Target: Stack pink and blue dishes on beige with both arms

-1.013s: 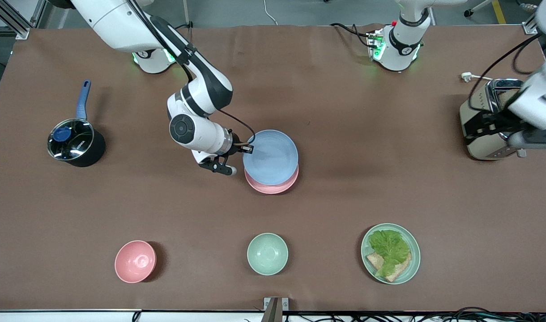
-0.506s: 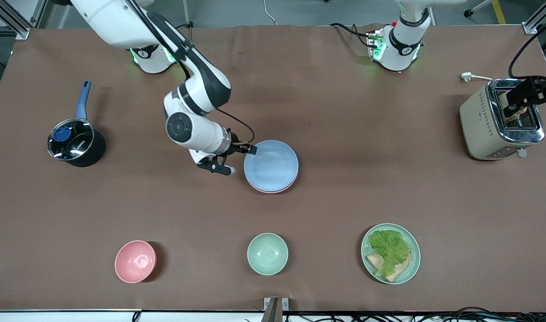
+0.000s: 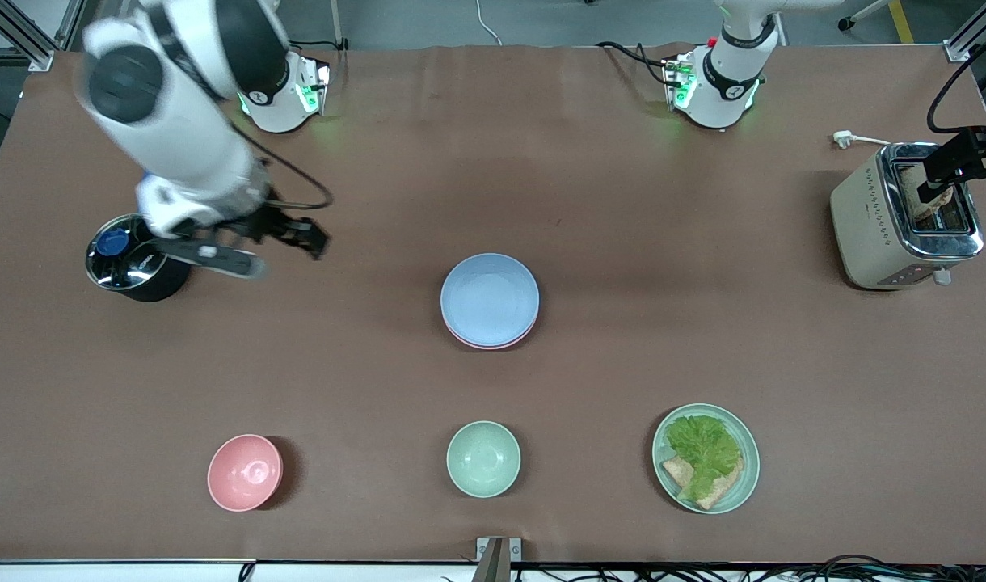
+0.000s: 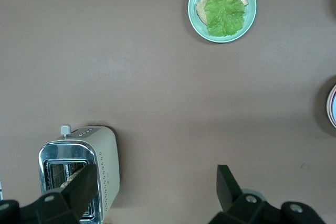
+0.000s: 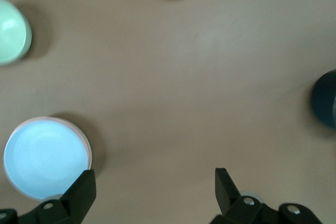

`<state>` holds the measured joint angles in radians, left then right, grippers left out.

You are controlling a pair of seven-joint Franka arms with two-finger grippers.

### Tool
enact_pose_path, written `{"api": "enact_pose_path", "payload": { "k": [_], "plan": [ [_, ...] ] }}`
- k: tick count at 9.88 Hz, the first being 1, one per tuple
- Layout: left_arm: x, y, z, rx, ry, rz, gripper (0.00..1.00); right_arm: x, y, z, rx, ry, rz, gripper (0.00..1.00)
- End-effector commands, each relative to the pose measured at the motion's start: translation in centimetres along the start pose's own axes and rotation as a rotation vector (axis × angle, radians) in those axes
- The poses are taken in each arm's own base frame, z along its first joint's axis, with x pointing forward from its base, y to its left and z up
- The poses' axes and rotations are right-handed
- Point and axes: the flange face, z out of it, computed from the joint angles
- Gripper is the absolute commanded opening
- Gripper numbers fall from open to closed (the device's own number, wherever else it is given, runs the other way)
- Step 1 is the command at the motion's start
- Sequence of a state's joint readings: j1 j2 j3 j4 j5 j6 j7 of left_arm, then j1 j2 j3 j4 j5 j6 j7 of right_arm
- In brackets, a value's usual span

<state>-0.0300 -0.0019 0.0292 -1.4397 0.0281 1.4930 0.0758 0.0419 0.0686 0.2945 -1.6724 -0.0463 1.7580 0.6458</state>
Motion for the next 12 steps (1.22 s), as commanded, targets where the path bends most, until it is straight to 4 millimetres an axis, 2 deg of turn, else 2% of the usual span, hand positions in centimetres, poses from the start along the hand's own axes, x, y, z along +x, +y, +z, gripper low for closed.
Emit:
{"api": "enact_pose_path", "payload": {
  "k": [1, 2, 3, 4, 5, 7, 8, 12],
  "plan": [
    [-0.5, -0.1, 1.0, -0.020, -0.054, -0.066, 1.00, 3.3, 9.7, -4.4, -0.009, 0.075, -0.061, 1.00],
    [-0.9, 0.3, 0.6, -0.031, -0.048, -0.069, 1.00, 4.7, 14.9, -5.8, -0.016, 0.063, -0.134, 1.00],
    [-1.0, 0.6, 0.5, -0.040, -0.046, -0.065, 1.00, 5.6, 18.4, -8.0, -0.015, 0.062, -0.118, 1.00],
    [-1.1, 0.7, 0.6, -0.050, -0.050, -0.063, 1.00, 6.2, 20.6, -10.0, -0.012, 0.074, -0.120, 1.00],
    [-1.1, 0.7, 0.7, -0.050, -0.053, -0.058, 1.00, 6.5, 21.1, -11.7, -0.008, 0.106, -0.196, 1.00],
    [-1.2, 0.7, 0.8, -0.050, -0.062, -0.056, 1.00, 7.3, 22.1, -11.2, -0.003, 0.078, -0.179, 1.00],
    [-1.3, 0.6, 0.9, -0.049, -0.073, -0.053, 1.00, 7.3, 21.8, -11.7, -0.005, 0.073, -0.182, 1.00],
    [-1.3, 0.4, 0.9, -0.031, -0.071, -0.058, 1.00, 7.3, 21.6, -11.4, -0.001, 0.049, -0.182, 1.00]
  ]
}}
